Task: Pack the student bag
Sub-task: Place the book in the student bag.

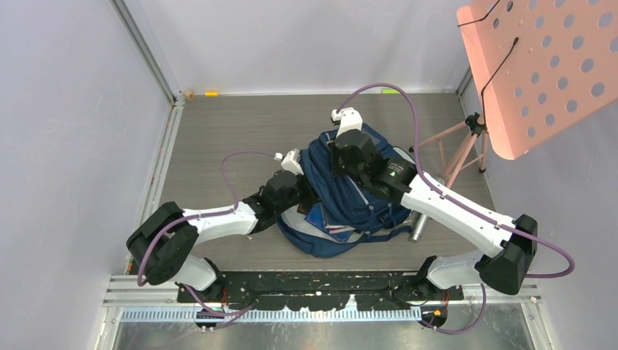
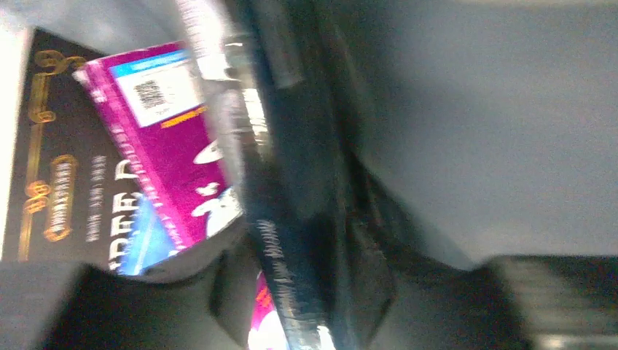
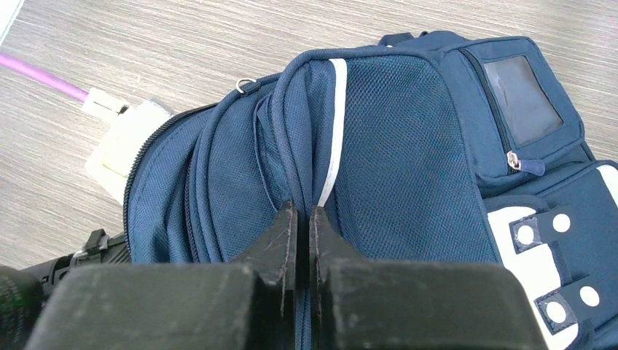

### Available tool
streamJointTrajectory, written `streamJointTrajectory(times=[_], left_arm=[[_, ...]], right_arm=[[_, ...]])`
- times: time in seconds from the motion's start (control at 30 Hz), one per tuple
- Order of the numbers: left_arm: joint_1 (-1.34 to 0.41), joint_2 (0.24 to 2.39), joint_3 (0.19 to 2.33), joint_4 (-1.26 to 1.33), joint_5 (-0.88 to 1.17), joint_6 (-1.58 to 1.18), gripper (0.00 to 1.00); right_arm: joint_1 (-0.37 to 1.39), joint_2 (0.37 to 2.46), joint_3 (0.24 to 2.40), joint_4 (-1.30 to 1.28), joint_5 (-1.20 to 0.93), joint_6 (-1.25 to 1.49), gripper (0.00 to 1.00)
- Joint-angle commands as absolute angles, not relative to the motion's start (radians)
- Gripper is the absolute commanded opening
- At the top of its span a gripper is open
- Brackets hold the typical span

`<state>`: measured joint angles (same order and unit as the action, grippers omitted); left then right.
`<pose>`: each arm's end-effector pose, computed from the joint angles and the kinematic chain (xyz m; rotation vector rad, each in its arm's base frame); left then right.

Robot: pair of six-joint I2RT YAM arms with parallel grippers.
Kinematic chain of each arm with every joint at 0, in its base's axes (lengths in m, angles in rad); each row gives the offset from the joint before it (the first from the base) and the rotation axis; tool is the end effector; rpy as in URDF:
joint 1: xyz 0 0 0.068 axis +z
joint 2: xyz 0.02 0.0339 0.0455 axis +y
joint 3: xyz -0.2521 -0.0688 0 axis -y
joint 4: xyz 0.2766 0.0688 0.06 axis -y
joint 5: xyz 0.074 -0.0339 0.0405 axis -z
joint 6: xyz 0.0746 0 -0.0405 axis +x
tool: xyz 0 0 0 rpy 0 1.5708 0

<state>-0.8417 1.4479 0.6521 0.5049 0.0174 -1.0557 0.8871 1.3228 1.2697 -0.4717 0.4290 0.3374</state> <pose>0.2441 -0.2752 0.1655 -0.2093 2.0749 -1.2722 0.2516 0.2597 0.3321 -0.3074 2.0353 0.3126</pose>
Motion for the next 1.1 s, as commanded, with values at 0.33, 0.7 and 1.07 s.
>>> streamJointTrajectory(times=[0.33,0.7,1.07], left_arm=[[-0.839,1.079,0.743,-0.164,-0.251,-0.605,0.9],[-0.527,1.006,0.667,-0.358,0.046,-0.556,0.99],[-0.509,1.198,0.628,-0.04,0.227,-0.643,0.96]], right_arm=[[0.893,1.294,1.292,-0.229,0.431,0.356,0.0],[0.893,1.283,1.255,-0.201,0.347,0.299,0.0],[0.894,1.279,1.211,-0.163,0.299,0.304,0.0]])
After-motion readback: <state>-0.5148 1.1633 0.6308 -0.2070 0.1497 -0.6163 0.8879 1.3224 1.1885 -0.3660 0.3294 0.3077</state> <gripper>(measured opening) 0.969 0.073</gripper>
